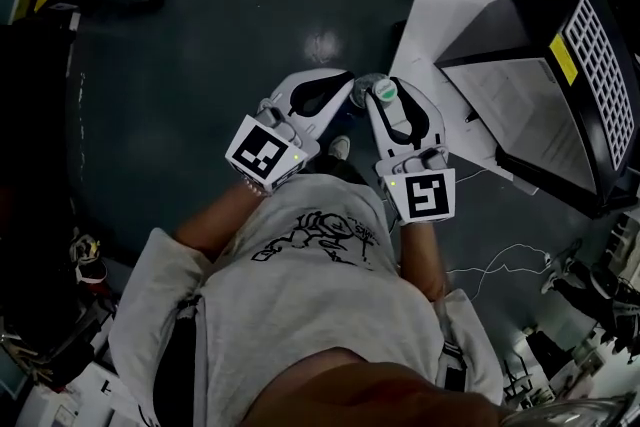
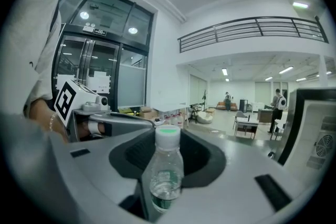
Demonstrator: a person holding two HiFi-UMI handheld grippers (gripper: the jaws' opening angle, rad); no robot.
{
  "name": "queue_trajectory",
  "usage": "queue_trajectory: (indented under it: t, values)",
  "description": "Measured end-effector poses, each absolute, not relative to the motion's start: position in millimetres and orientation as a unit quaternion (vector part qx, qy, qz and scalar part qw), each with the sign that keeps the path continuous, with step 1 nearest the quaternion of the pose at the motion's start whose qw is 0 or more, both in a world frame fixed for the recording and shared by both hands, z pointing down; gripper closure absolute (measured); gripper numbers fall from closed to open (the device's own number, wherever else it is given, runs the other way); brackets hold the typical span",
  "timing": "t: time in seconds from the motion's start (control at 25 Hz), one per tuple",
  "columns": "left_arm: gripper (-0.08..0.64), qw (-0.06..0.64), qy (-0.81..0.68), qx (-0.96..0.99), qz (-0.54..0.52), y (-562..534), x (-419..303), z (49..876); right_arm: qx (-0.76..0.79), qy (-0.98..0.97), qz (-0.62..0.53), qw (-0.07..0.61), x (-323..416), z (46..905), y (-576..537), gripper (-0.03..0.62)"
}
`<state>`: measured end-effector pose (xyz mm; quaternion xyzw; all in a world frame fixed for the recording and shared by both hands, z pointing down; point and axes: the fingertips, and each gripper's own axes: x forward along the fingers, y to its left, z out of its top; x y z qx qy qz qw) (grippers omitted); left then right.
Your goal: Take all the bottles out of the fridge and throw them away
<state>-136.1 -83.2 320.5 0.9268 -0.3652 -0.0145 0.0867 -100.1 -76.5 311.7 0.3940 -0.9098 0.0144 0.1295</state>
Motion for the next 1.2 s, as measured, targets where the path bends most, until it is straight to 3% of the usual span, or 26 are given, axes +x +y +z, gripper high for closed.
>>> queue_trajectory:
  t: [1.2]
  values:
    - [0.551,0.173,-0.361,0.915,0.050,-68.2,-154.5,443.6,0.379,-0.907,0.064,0.174,-134.2,437.4,-58.5,0.443]
